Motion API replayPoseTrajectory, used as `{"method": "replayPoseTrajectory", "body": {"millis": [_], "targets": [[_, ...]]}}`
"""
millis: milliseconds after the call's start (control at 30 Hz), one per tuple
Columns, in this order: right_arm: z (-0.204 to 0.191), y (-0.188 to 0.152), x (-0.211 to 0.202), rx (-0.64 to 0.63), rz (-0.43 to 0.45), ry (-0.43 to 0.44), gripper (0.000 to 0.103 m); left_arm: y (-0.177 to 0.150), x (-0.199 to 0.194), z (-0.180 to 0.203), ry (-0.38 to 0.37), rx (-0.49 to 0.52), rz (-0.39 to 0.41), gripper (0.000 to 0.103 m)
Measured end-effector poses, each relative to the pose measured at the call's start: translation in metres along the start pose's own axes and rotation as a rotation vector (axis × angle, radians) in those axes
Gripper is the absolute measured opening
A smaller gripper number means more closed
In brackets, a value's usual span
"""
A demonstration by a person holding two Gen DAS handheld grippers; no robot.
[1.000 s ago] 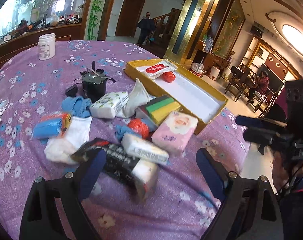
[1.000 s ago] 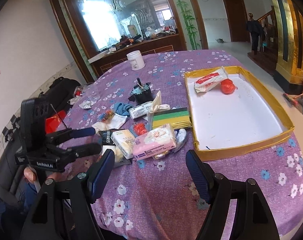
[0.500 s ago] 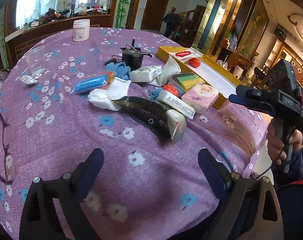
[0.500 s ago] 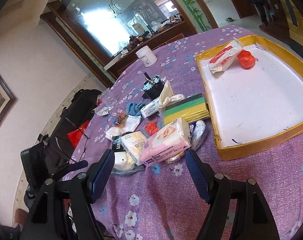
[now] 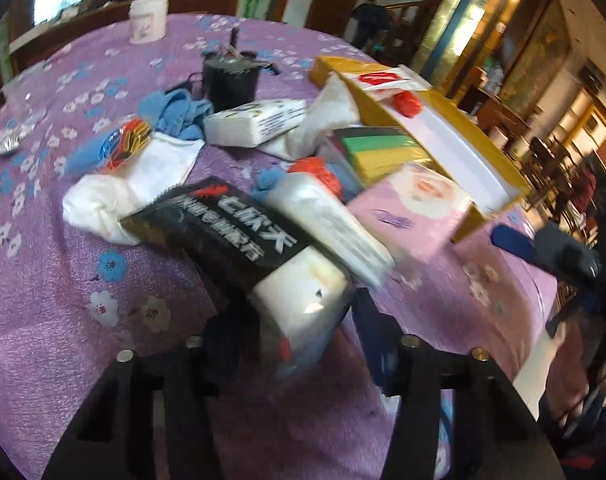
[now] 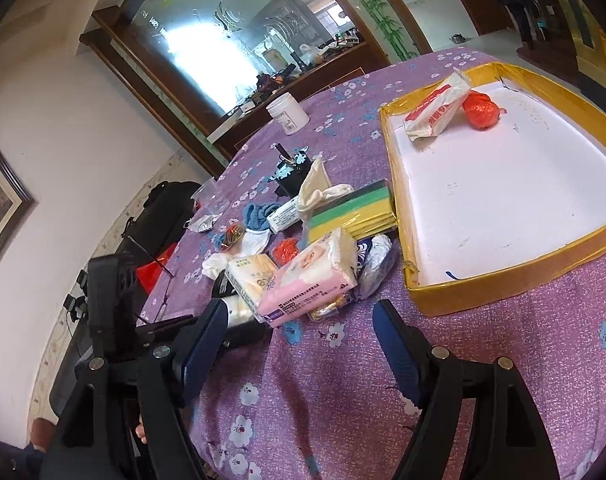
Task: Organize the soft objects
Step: 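Grasp the black snack bag with the left gripper while the right gripper grasps the white tissue pack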
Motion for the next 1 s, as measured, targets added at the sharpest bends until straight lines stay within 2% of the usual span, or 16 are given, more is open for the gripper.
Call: {"method": "replayPoseTrajectory", "body": {"millis": [33,167,367,433,467,533,600,667,800,933,1000], "targets": [[0.0,-0.001,0.001,-0.004,-0.002,-0.003,0.079,0.002,0.001,-0.002,0.001,-0.014,0.001,0.048],[-0.005,-0.001,0.005,-0.036,-0.014,-0.016,0.079,-0.003,-0.008,-0.015,-0.014,-0.031,0.014,0.034],[-0.017,-0.003,0.022,-0.074,-0.048,-0.007,0.079,-0.019,-0.026,-0.046,0.008,-0.035,0.027,0.033],[-0.024,-0.006,0.03,-0.099,-0.068,0.0,0.079,-0.024,-0.029,-0.053,-0.006,-0.04,0.016,0.034],[-0.027,-0.008,0.033,-0.111,-0.08,0.002,0.079,-0.026,-0.03,-0.056,-0.004,-0.045,0.011,0.036],[-0.034,-0.011,0.038,-0.134,-0.096,0.007,0.079,-0.026,-0.031,-0.064,-0.002,-0.069,0.003,0.047],[-0.04,-0.014,0.04,-0.159,-0.106,0.01,0.079,-0.023,-0.034,-0.073,0.002,-0.108,0.012,0.072],[-0.043,-0.016,0.041,-0.173,-0.106,0.006,0.079,-0.015,-0.037,-0.08,-0.006,-0.158,0.019,0.08],[-0.042,-0.017,0.038,-0.168,-0.1,0.012,0.079,0.002,-0.029,-0.08,0.001,-0.203,-0.006,0.08],[-0.042,-0.015,0.031,-0.179,-0.086,0.011,0.079,0.013,-0.012,-0.066,0.029,-0.191,-0.038,0.08],[-0.043,-0.015,0.03,-0.194,-0.087,0.011,0.079,0.017,-0.002,-0.063,0.081,-0.177,-0.038,0.078]]}}
Point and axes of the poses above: each gripper's, at about its wrist camera, not at the fingertips, and x roughly the way its jaws point, z to its right, y to its top, the point moved 10 cm from there along x, roughly the way its jaws point, and after that the axes turned 15 degrees about y, right-handed, at the moved point
